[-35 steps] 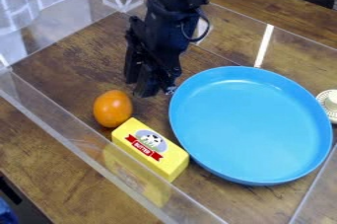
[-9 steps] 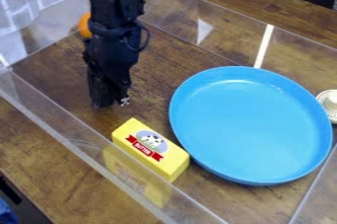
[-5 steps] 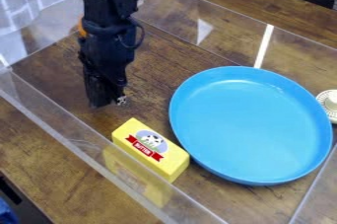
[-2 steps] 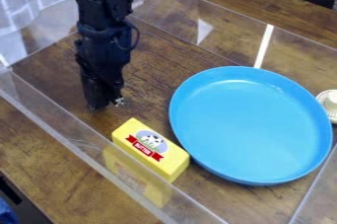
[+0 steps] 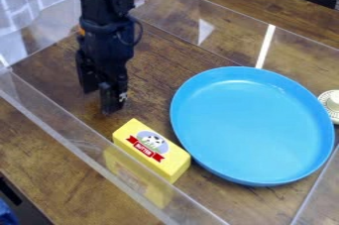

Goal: Remove the orange ball from inside the blue tray and put it on the table

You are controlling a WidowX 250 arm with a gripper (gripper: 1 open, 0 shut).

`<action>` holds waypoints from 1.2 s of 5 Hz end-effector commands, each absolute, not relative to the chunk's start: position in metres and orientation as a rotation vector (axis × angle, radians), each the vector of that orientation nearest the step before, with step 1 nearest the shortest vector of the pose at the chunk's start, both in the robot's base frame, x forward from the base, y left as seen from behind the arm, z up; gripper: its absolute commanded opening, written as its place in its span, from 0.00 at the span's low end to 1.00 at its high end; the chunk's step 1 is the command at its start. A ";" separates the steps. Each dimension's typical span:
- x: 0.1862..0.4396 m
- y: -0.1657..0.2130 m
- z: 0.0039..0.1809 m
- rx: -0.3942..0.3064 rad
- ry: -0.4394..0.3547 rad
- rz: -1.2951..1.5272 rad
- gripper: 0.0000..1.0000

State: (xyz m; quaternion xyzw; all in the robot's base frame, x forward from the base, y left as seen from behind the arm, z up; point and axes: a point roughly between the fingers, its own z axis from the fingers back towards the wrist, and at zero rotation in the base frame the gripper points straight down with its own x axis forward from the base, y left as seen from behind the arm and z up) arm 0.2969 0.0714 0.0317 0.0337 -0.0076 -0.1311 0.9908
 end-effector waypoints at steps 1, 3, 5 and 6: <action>0.315 0.080 0.067 0.105 -0.131 -0.234 1.00; 0.328 0.087 0.073 0.097 -0.192 -0.210 1.00; 0.338 0.097 0.088 0.088 -0.248 -0.154 1.00; 0.346 0.103 0.098 0.094 -0.283 -0.122 1.00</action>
